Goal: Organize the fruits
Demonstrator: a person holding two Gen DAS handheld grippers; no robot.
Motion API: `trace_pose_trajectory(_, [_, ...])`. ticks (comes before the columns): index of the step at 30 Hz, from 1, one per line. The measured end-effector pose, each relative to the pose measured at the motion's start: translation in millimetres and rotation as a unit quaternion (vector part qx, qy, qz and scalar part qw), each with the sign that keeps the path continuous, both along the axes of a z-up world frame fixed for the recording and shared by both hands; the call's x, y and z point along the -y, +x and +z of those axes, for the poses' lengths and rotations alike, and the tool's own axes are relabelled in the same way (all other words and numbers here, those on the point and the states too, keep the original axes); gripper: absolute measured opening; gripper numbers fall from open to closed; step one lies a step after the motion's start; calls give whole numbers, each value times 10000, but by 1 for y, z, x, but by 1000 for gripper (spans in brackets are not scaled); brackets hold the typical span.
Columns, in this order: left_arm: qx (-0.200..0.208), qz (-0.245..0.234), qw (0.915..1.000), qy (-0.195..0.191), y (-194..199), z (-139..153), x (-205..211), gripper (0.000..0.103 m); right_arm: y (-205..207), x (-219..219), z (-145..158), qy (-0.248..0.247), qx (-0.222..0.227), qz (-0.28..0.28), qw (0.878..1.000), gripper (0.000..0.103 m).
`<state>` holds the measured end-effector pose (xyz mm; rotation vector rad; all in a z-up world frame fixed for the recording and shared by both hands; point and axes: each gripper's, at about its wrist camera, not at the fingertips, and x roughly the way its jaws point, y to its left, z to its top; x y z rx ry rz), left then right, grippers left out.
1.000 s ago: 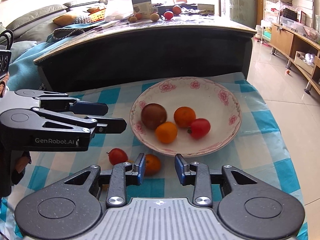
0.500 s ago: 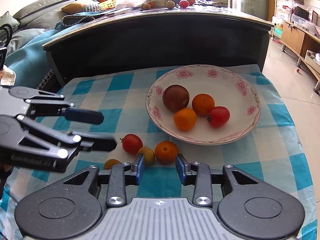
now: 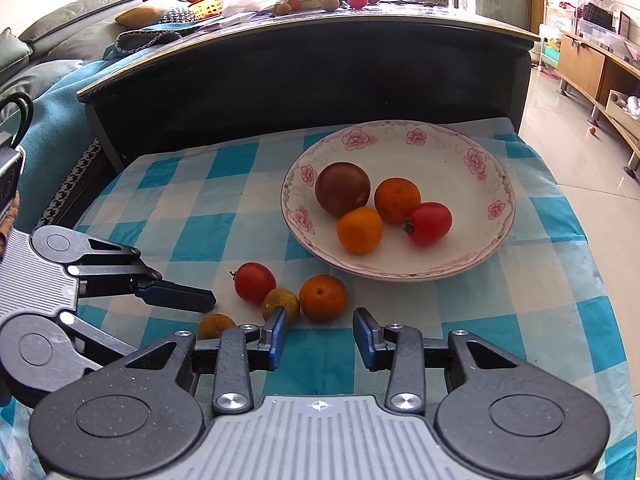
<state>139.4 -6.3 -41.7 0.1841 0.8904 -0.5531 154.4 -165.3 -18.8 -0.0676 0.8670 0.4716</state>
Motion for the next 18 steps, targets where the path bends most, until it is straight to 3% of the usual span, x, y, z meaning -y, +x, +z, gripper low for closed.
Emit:
trace_pose_trajectory(2, [37, 15, 10000, 8, -1, 0, 1, 54, 0, 0, 0, 9, 7, 11, 10000, 33])
trace_pose_trajectory(7, [101, -61, 9999, 88, -5, 3, 4, 36, 0, -1, 0, 1, 35, -6, 10000, 33])
trace_pose_trajectory(18, [66, -96, 9999, 51, -9, 6, -1, 36, 8, -1, -5, 363, 9, -303, 9989, 33])
